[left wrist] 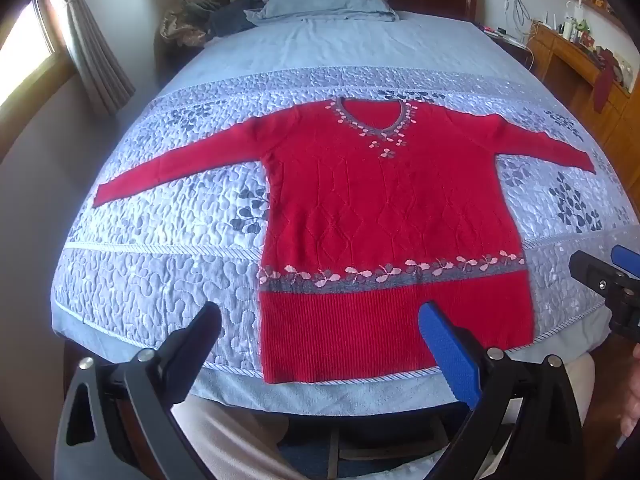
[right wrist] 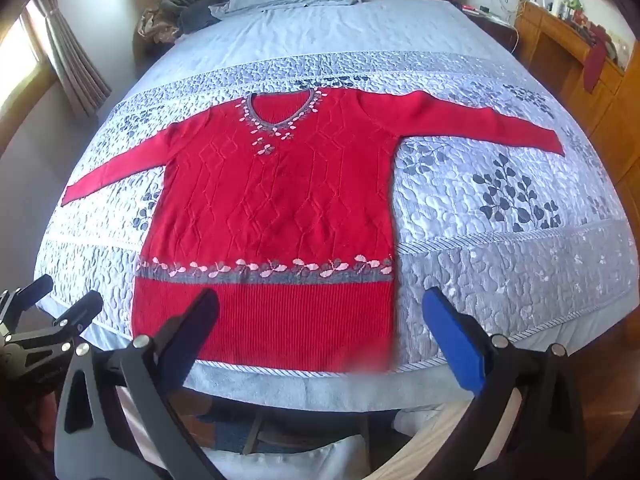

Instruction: Fold small clothes

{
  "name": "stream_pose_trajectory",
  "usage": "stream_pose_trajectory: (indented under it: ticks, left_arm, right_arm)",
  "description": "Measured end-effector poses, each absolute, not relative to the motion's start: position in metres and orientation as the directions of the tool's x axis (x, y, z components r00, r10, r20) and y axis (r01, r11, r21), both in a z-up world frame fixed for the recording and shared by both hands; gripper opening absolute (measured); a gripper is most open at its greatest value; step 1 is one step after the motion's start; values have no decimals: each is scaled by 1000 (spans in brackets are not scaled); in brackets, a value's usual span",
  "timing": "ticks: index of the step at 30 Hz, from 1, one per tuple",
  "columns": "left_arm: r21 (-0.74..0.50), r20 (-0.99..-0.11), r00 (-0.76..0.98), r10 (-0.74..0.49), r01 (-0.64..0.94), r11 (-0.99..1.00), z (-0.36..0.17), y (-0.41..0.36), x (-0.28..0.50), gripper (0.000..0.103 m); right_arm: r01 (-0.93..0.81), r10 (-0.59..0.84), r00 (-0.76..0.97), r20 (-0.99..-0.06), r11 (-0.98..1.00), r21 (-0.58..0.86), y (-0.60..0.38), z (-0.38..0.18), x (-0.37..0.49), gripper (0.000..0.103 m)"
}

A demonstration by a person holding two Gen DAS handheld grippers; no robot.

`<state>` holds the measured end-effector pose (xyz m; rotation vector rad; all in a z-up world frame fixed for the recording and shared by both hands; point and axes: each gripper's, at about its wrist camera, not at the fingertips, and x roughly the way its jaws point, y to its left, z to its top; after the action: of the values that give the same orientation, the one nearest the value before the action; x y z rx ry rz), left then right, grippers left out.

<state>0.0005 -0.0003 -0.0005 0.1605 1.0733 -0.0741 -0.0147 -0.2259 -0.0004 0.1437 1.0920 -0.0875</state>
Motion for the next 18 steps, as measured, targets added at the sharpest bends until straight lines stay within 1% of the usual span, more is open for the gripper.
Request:
stream_pose_trajectory:
  ticks: [4, 18]
  left_arm:
    - [98, -880, 475, 24, 130, 987, 0, -1, 2, 99]
    - [95, -872, 490, 20, 129, 987, 3, 1, 3, 99]
  right_arm:
    - [143, 4, 461, -887, 987, 79, -230, 0, -16, 100]
    - [154, -52, 470, -881, 988, 24, -226, 2, -16, 100]
